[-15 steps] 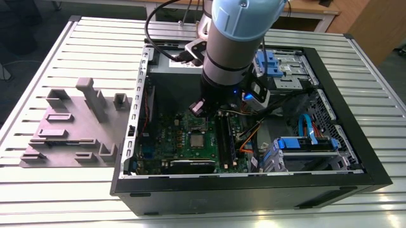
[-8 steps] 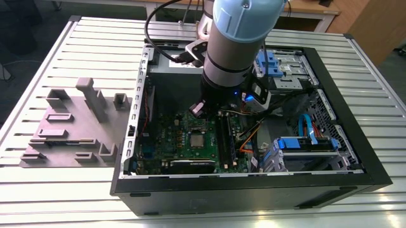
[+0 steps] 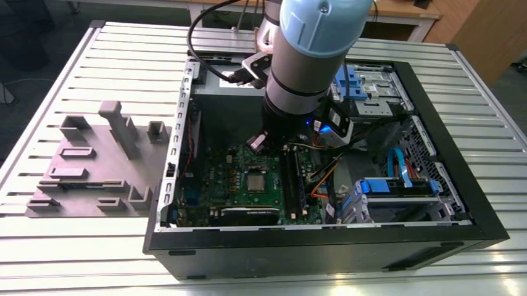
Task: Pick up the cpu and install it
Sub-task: 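Close the cpu cover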
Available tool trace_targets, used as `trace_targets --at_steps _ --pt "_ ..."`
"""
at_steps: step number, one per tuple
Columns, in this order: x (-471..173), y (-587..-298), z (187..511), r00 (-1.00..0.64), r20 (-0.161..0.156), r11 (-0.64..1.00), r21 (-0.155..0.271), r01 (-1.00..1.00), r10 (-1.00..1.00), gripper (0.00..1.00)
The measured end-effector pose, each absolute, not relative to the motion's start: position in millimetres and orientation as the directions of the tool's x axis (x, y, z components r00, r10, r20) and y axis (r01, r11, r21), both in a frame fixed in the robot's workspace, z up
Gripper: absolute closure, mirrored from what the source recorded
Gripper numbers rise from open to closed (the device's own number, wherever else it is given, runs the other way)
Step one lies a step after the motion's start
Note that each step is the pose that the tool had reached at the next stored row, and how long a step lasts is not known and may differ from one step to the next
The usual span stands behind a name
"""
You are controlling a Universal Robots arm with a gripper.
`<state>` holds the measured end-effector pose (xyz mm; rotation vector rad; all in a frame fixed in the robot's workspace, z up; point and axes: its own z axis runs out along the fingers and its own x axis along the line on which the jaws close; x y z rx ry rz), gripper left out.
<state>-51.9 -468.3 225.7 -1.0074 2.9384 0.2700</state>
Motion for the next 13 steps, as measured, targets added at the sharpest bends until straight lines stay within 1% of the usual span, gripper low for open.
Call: trace_targets --at_steps 13 --pt "-50.0 -469.4 225.8 -0.772 -0.077 0.757 0.156 -0.634 -0.631 0.90"
